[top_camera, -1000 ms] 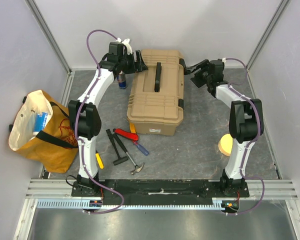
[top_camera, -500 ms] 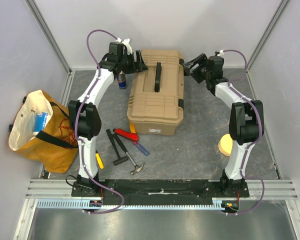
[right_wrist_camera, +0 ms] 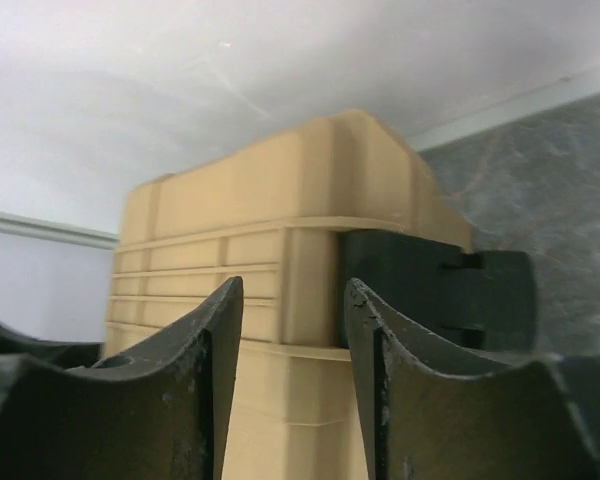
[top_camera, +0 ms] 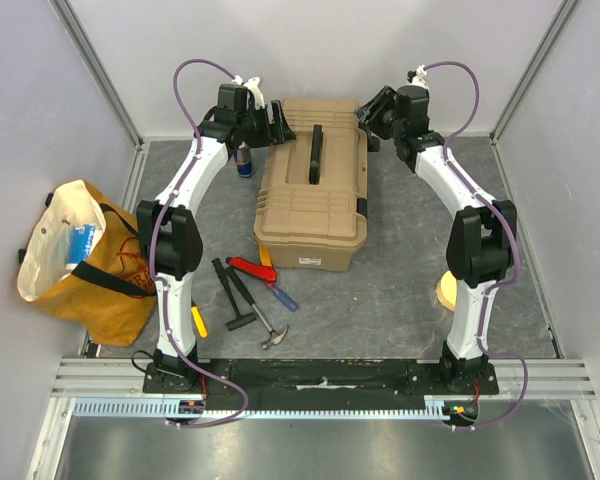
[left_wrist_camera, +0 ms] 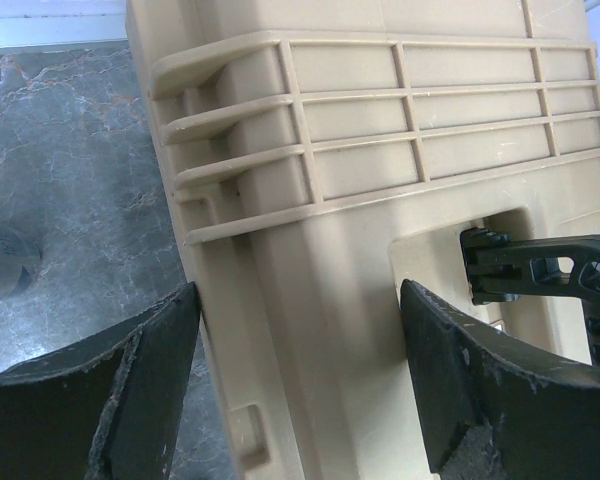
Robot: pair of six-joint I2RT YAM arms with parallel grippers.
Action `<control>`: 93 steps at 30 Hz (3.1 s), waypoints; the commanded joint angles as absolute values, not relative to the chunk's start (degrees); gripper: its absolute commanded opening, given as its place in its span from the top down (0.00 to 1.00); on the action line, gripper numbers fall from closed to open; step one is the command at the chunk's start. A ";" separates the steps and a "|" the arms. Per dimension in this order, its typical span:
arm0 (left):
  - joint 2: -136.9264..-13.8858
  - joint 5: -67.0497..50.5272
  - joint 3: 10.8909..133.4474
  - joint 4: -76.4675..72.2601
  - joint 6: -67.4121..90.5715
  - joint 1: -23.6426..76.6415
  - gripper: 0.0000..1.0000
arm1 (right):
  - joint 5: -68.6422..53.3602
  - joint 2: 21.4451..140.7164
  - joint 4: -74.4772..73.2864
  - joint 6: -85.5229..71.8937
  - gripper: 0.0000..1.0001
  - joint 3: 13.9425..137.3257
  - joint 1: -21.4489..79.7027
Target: Pack the tool kit
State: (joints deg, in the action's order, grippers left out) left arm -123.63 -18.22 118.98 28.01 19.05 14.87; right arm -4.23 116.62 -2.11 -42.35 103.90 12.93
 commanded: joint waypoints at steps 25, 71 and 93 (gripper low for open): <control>-123.84 -16.17 118.48 35.59 16.26 14.41 0.19 | 11.85 120.68 -18.36 -29.80 0.66 111.45 12.75; -122.43 -15.64 116.89 35.86 15.64 14.33 0.20 | -26.45 119.62 42.64 -79.29 0.02 82.26 2.90; -123.13 -19.95 115.66 35.86 16.17 14.41 0.20 | -9.33 116.01 2.21 -42.99 0.02 98.08 11.86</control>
